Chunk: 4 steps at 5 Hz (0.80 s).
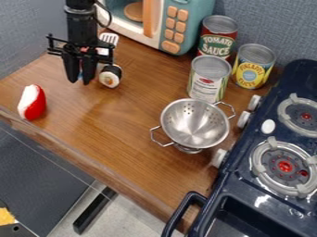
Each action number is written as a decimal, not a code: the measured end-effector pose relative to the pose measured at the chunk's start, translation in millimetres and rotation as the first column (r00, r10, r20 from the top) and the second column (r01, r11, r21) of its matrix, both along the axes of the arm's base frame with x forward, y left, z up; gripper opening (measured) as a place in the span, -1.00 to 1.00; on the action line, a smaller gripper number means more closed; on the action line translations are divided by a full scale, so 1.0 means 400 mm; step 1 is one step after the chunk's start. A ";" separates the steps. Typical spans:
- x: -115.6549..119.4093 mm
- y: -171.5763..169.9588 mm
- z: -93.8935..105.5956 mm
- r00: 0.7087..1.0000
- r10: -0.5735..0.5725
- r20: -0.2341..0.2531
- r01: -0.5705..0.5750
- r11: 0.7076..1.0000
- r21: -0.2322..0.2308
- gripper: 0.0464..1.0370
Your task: Move the wooden spatula to the left center point of the table
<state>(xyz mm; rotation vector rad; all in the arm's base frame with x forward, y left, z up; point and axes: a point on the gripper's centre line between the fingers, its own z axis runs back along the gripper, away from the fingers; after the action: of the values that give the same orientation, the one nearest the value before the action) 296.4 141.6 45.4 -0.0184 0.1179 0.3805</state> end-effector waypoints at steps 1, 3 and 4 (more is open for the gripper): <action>-0.001 -0.002 0.000 1.000 -0.006 -0.001 0.006 1.000 -0.005 -0.56; -0.035 -0.024 0.002 1.000 0.019 -0.017 -0.020 0.999 -0.025 -0.56; -0.061 -0.034 -0.005 0.990 0.133 -0.052 -0.134 0.991 -0.012 -0.56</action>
<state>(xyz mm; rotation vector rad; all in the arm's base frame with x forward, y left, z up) 272.0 128.1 43.5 -0.0315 0.1708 0.5141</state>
